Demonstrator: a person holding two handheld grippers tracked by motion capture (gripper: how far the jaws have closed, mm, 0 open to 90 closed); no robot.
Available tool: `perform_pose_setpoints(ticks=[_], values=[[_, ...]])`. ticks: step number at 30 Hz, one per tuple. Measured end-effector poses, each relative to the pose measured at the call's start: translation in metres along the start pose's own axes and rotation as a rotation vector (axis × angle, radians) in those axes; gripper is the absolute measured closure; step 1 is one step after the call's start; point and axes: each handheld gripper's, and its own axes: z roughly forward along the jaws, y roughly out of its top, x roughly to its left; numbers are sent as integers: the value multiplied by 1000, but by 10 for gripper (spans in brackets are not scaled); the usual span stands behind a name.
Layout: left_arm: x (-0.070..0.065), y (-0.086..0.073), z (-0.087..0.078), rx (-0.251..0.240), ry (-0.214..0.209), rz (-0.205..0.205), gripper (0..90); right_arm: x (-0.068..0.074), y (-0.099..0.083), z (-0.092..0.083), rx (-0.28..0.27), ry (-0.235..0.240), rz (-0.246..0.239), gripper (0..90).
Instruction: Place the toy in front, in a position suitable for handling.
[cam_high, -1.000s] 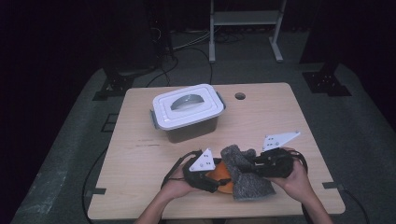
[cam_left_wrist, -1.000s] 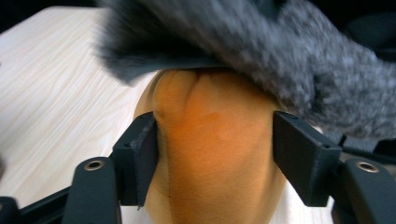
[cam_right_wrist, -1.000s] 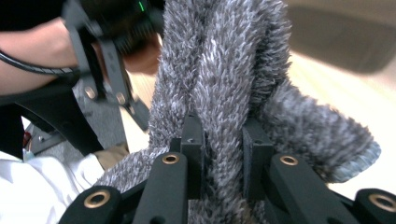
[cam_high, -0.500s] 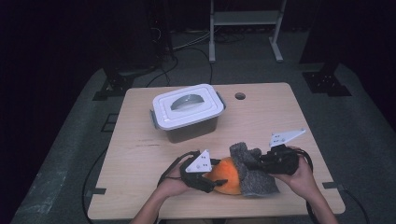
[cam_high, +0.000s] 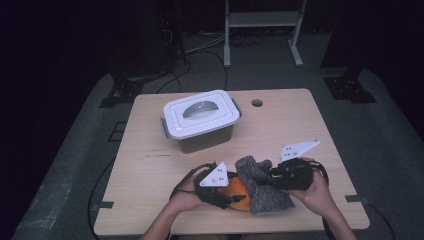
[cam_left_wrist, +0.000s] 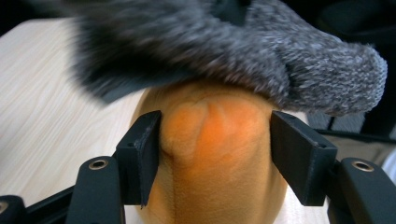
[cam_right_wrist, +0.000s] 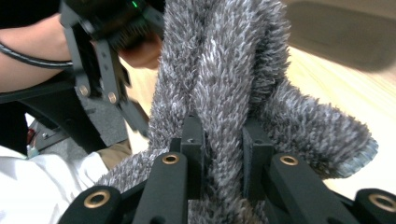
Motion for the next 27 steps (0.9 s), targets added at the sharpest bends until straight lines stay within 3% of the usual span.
perform_pose_setpoints(ticks=[2, 6, 7, 8, 10, 13, 17, 20, 23, 24, 25, 27], values=[[-2, 1, 1, 25, 1, 22, 351, 4, 3, 4, 14, 3, -22, 743], [1, 4, 5, 60, 10, -72, 160, 0, -2, 15, 22, 21, 3, 743], [1, 4, 6, 59, 6, -80, 151, 0, -3, 16, 18, 30, 8, 743], [1, 4, 7, 59, 3, -70, 154, 0, -3, 16, 18, 32, 7, 743], [-1, 2, 6, 51, 8, -34, 245, 1, -2, 16, 28, 32, -4, 743], [2, 0, 2, 53, 3, -26, 311, -2, -3, 11, 28, 28, -3, 742], [5, -5, -2, 49, 4, -25, 325, -13, -12, 5, 32, 33, 37, 742], [10, -6, -6, 49, 25, -43, 324, -21, -19, 4, 32, 40, 69, 742], [16, -8, -10, 56, 94, -85, 289, -24, -22, 5, 32, 39, 88, 742], [19, -9, -11, 50, 119, -117, 277, -24, -22, 6, 35, 39, 86, 741], [22, -11, -13, 47, 124, -145, 277, -23, -21, 8, 36, 40, 84, 740], [23, -13, -14, 38, 94, -165, 256, -22, -21, 10, 35, 38, 82, 740]])
